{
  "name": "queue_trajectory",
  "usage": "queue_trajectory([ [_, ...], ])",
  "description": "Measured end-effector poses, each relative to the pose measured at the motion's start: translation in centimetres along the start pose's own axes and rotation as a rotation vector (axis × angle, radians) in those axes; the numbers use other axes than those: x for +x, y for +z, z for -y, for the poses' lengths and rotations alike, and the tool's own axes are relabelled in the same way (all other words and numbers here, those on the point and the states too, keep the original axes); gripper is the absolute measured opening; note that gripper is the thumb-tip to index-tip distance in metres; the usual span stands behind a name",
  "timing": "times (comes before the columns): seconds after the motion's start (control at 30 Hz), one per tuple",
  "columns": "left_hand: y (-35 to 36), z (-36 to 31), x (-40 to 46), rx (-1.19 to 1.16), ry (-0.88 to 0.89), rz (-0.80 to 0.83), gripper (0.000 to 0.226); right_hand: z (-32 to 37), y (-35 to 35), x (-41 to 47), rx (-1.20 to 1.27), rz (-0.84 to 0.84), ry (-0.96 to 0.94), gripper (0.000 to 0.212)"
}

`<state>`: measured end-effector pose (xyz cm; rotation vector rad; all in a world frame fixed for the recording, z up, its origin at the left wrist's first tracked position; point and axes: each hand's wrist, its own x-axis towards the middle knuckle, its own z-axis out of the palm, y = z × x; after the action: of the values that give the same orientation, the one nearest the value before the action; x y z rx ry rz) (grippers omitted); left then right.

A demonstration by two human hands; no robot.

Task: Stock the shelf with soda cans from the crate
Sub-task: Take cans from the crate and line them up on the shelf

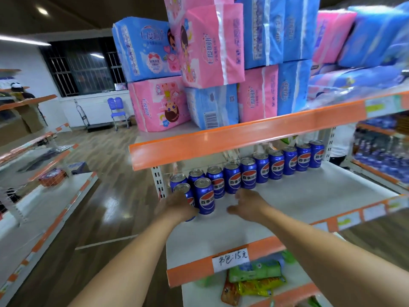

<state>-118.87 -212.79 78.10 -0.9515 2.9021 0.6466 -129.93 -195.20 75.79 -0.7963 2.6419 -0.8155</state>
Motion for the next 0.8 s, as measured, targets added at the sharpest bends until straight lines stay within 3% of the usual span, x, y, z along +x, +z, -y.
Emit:
queue_trajectory([
  [0.53, 6.4, -11.1, -11.3, 0.162, 0.402, 0.277, 0.030, -6.1, -3.6, -18.3, -0.066, -0.154, 0.314, 0.034],
  [0.67, 8.1, -13.5, -13.4, 0.186, 0.473, 0.291, 0.029, -7.9, -4.6, -22.0, -0.042, -0.168, 0.337, 0.033],
  [0.8, 10.4, -15.9, -15.1, 0.176, 0.532, 0.328, 0.033, -10.1, -5.4, -25.2, -0.030, -0.192, 0.376, 0.045],
])
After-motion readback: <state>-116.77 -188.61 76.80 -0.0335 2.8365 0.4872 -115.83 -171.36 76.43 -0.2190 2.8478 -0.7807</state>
